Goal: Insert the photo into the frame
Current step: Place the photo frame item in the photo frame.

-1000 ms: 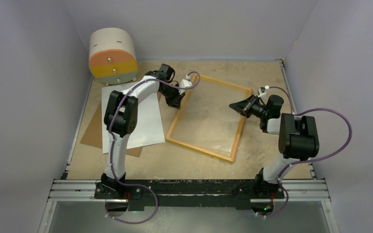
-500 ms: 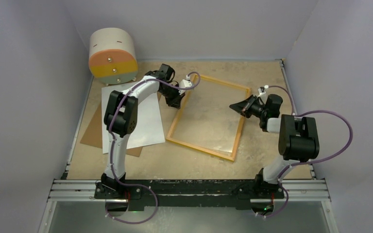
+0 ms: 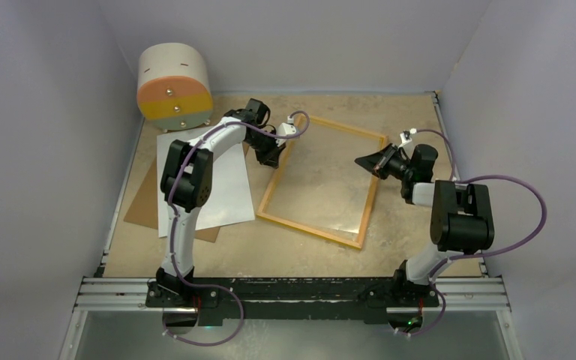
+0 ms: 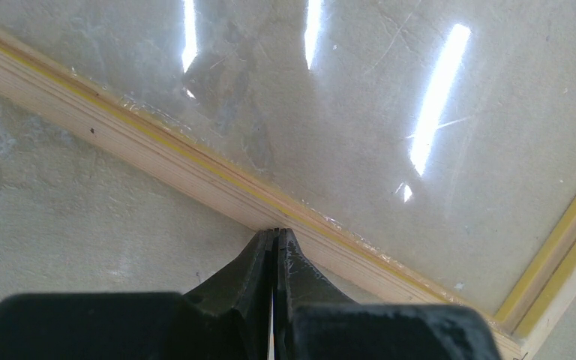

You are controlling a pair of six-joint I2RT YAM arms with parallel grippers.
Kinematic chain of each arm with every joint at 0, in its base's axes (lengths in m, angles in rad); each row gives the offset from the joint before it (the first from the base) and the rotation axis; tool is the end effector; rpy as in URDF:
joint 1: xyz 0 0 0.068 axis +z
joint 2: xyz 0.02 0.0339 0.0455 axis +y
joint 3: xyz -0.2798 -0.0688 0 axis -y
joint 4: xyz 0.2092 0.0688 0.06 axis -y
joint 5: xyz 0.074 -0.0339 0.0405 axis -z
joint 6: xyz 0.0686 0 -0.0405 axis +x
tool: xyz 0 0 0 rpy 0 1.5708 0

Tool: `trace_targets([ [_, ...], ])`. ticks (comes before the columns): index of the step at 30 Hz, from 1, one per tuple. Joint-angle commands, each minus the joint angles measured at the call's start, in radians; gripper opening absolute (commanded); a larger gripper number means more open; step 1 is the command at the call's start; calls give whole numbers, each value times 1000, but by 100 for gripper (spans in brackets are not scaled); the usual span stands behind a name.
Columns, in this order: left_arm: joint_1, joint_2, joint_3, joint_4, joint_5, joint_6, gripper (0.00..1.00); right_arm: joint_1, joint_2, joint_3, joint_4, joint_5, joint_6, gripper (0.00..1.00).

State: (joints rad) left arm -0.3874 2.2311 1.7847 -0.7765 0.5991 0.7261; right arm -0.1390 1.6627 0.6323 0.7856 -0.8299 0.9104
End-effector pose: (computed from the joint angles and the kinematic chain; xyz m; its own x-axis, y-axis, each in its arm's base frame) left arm 0.4027 -0.2061 0.1755 -0.3255 0.7250 -0.6069 0.9443 0.2817 -0.1700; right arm 0.3254 0.0056 0.2144 -0.6333 0.6268 -0.4539 -0.1880 0.4444 0.8759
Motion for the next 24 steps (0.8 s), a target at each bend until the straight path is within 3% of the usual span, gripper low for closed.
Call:
trace_targets([
  [1,-4,29,-40,-45,-47,42,1,3,16,1,74,-2,33,0],
  [9,-4,25,-54,-38,-45,44,1,3,70,-6,158,0,107,0],
  [19,-5,28,-52,-48,-26,46,0,6,164,-75,565,-50,412,0],
  [24,-5,30,-50,-55,-1,37,0,41,165,-85,571,-24,465,0],
])
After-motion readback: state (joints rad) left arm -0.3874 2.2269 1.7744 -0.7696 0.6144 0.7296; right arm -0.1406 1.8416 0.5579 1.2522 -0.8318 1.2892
